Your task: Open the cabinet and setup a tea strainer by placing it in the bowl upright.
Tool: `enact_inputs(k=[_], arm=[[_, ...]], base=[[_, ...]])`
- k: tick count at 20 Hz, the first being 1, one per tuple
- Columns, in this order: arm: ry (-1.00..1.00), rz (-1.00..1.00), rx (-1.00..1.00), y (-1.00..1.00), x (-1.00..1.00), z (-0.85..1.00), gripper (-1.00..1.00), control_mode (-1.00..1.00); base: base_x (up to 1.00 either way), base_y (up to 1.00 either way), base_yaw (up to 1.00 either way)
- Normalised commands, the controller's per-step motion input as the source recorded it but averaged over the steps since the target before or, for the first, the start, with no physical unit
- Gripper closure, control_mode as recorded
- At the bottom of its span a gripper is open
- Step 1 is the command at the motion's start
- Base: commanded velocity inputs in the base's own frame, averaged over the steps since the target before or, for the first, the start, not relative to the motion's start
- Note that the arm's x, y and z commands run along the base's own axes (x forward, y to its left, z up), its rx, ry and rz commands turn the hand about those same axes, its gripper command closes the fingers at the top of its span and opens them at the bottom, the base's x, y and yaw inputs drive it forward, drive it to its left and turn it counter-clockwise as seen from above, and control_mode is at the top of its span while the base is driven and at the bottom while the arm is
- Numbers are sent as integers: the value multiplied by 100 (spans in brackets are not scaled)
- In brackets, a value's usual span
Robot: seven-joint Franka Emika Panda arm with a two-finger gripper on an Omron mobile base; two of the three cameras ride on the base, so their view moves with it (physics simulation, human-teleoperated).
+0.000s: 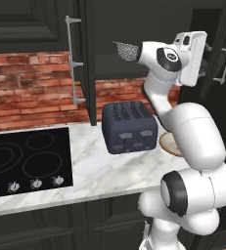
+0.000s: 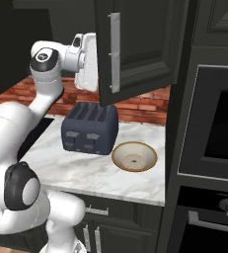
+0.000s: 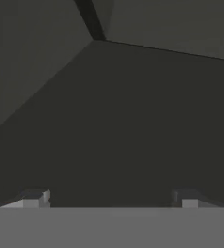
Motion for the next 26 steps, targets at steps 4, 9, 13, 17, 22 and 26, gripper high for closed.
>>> enact_inputs(k=[4,9,13,17,22,26], arm=[[15,-22,-10,-56,-3,0,-100,-100],[9,-28,-5,-74,-10,0,-100,-100],[7,-20,0,-72,1,0,-100,-100],[4,-1,21,-91,21,0,-100,-100],[3,-1,18,-82,18,0,-100,-100],[0,0,31,-82,8,0,-100,-100]], base=[[0,0,0],[0,0,0],[0,0,0],[0,0,0],[0,0,0],[0,0,0]])
